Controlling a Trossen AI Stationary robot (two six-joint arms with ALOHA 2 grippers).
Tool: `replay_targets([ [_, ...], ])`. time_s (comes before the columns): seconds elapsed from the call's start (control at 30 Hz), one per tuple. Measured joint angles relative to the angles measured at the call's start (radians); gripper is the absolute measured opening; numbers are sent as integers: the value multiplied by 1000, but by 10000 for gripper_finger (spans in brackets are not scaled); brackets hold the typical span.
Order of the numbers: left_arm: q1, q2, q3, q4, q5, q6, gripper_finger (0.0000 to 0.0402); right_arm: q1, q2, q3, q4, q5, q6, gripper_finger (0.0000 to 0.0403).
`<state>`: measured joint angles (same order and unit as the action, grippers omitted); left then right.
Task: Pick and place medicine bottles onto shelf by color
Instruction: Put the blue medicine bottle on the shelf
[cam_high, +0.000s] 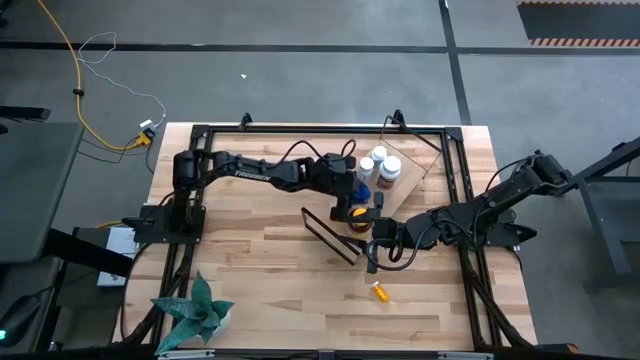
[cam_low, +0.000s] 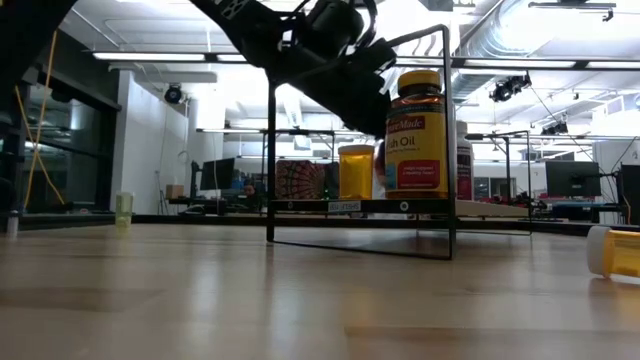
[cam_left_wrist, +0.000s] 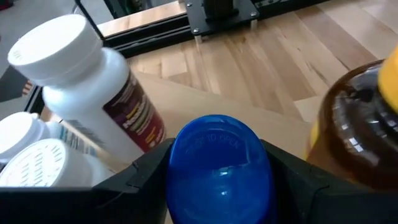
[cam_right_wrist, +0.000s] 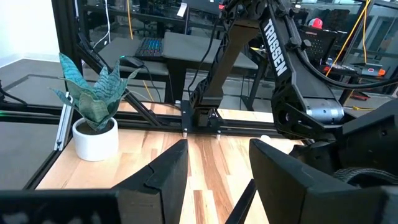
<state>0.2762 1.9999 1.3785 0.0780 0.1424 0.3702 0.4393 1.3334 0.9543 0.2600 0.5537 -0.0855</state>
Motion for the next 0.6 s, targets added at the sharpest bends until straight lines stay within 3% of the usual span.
replay_targets([
  [0.6,-44,0,0,-6,-4,-32,205,0,0,0,0,0,2,165],
])
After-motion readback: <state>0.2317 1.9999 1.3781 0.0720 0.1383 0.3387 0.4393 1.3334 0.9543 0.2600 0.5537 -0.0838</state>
